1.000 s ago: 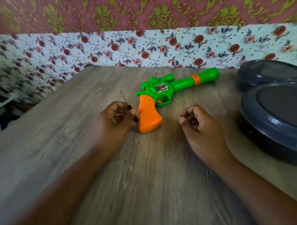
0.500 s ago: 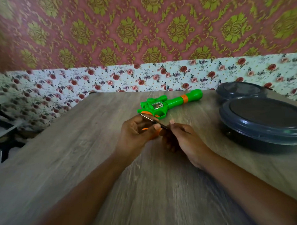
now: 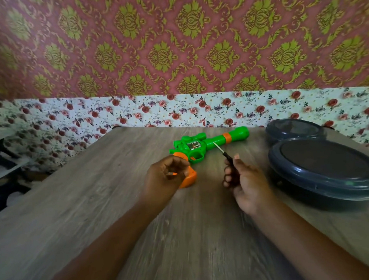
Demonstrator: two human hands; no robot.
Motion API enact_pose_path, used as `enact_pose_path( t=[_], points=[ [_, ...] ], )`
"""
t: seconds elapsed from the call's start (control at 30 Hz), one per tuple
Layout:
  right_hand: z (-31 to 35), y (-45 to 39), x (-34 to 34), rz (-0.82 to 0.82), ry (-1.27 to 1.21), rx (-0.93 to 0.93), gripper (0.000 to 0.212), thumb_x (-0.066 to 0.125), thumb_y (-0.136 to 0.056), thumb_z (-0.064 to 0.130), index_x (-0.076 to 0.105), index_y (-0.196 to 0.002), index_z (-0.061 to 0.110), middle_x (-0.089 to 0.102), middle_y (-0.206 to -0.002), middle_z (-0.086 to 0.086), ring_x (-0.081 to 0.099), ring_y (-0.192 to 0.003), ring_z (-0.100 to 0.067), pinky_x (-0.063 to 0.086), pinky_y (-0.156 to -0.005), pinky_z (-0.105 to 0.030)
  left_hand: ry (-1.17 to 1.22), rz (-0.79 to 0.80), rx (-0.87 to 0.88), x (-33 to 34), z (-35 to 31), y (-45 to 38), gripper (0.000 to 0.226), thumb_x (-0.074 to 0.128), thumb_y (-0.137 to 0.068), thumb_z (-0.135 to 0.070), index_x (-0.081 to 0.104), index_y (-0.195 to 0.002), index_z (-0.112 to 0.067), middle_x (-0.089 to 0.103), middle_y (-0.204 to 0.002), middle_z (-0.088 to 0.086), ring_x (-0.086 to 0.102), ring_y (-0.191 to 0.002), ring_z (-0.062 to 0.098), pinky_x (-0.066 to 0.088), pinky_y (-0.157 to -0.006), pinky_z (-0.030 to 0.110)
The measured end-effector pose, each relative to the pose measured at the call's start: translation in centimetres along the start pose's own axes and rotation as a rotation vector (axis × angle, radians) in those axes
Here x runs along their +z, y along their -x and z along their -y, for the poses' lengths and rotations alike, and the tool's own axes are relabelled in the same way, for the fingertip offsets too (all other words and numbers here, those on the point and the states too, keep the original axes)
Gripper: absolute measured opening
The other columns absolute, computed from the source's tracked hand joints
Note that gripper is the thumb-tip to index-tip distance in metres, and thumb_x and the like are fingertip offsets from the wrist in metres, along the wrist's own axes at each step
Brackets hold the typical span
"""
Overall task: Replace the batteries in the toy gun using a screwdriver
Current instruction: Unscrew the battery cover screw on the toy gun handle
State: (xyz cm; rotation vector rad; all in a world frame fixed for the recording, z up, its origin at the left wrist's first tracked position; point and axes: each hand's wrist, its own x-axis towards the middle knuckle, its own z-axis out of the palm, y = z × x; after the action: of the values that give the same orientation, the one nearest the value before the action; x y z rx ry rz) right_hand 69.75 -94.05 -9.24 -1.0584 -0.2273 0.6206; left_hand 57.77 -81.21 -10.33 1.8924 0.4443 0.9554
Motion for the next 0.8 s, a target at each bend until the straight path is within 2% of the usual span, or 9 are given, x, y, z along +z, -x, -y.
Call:
enact_pose_path(
  t=[0.1, 0.13, 0.2, 0.3, 0.47, 0.53, 0.6, 0.7, 0.8],
  points=[
    [0.6, -0.2, -0.4, -0.045, -0.042, 0.000, 0.024, 0.047, -0.095, 0.020, 0.057, -0.077, 0.008, 0.057, -0.044, 0.002, 0.050, -0.036, -0.005, 0.042, -0.038, -0.016, -0.313, -0.139, -0.040, -0.4, 0.5, -1.2, 0.010, 0.067, -0.085, -0.017, 0.064, -0.089, -0.026, 0.068, -0.094, -0.004, 0.063, -0.088, 0.014, 0.047, -0.072, 0.025],
    [0.6, -0.2, -0.5, -0.057, -0.045, 0.007, 0.023, 0.047, -0.095, 0.017, 0.056, -0.075, 0.008, 0.058, -0.047, 0.000, 0.051, -0.037, -0.006, 0.043, -0.038, -0.016, -0.442, -0.124, -0.124, -0.3, 0.5, -1.8, 0.019, 0.066, -0.086, -0.030, 0.064, -0.102, -0.020, 0.067, -0.105, 0.002, 0.062, -0.096, 0.020, 0.045, -0.076, 0.027],
    [0.6, -0.3, -0.6, -0.063, -0.037, 0.031, 0.021, 0.048, -0.094, 0.012, 0.055, -0.074, 0.010, 0.059, -0.056, -0.004, 0.053, -0.040, -0.007, 0.044, -0.040, -0.017, -0.702, 0.022, -0.333, 0.0, 0.5, -2.9, 0.060, 0.058, -0.084, -0.056, 0.057, -0.121, -0.008, 0.061, -0.121, 0.012, 0.058, -0.109, 0.027, 0.042, -0.083, 0.030],
    [0.5, -0.3, -0.7, -0.038, -0.022, 0.069, 0.019, 0.048, -0.093, 0.006, 0.055, -0.076, 0.012, 0.058, -0.058, -0.004, 0.052, -0.040, -0.007, 0.044, -0.040, -0.018, -0.867, 0.173, -0.455, 1.1, -0.6, -4.1, 0.081, 0.046, -0.079, -0.074, 0.057, -0.119, -0.005, 0.058, -0.121, 0.019, 0.056, -0.111, 0.030, 0.043, -0.088, 0.032],
    [0.9, -0.7, -1.0, -0.065, -0.039, 0.043, 0.019, 0.050, -0.092, 0.006, 0.056, -0.074, 0.011, 0.059, -0.054, -0.003, 0.053, -0.043, -0.009, 0.044, -0.043, -0.021, -0.858, 0.125, -0.447, 3.2, -0.9, -4.1, 0.053, 0.057, -0.083, -0.056, 0.060, -0.108, -0.009, 0.062, -0.112, 0.013, 0.060, -0.106, 0.029, 0.045, -0.082, 0.029],
    [1.3, -0.9, -1.4, -0.086, -0.059, 0.021, 0.021, 0.050, -0.092, 0.006, 0.055, -0.073, 0.011, 0.059, -0.053, -0.003, 0.053, -0.042, -0.010, 0.044, -0.041, -0.020, -0.773, 0.061, -0.482, 3.0, -0.5, -4.0, 0.041, 0.060, -0.081, -0.051, 0.061, -0.095, -0.012, 0.062, -0.096, 0.010, 0.060, -0.100, 0.029, 0.044, -0.078, 0.029],
    [1.7, -1.2, -1.8, -0.120, -0.066, 0.010, 0.021, 0.049, -0.093, 0.006, 0.054, -0.073, 0.010, 0.057, -0.060, -0.006, 0.052, -0.048, -0.012, 0.044, -0.044, -0.020, -0.633, -0.034, -0.516, 2.4, 0.2, -4.0, 0.035, 0.065, -0.077, -0.046, 0.059, -0.079, -0.012, 0.056, -0.078, 0.006, 0.059, -0.088, 0.029, 0.038, -0.068, 0.027],
    [2.0, -1.5, -2.4, -0.150, -0.077, -0.004, 0.021, 0.047, -0.093, 0.005, 0.053, -0.074, 0.010, 0.055, -0.065, -0.008, 0.052, -0.048, -0.012, 0.045, -0.042, -0.018, -0.489, -0.178, -0.487, 2.1, 0.9, -3.7, 0.034, 0.072, -0.070, -0.039, 0.064, -0.079, -0.007, 0.057, -0.068, 0.007, 0.054, -0.064, 0.023, 0.033, -0.053, 0.027],
    [2.0, -1.6, -2.6, -0.162, -0.097, -0.016, 0.022, 0.046, -0.093, 0.004, 0.052, -0.073, 0.009, 0.055, -0.064, -0.008, 0.054, -0.043, -0.011, 0.045, -0.040, -0.016, -0.399, -0.200, -0.397, 2.3, 0.9, -3.4, 0.026, 0.075, -0.069, -0.026, 0.061, -0.066, -0.005, 0.050, -0.051, 0.000, 0.049, -0.046, 0.011, 0.032, -0.041, 0.023]
  ],
)
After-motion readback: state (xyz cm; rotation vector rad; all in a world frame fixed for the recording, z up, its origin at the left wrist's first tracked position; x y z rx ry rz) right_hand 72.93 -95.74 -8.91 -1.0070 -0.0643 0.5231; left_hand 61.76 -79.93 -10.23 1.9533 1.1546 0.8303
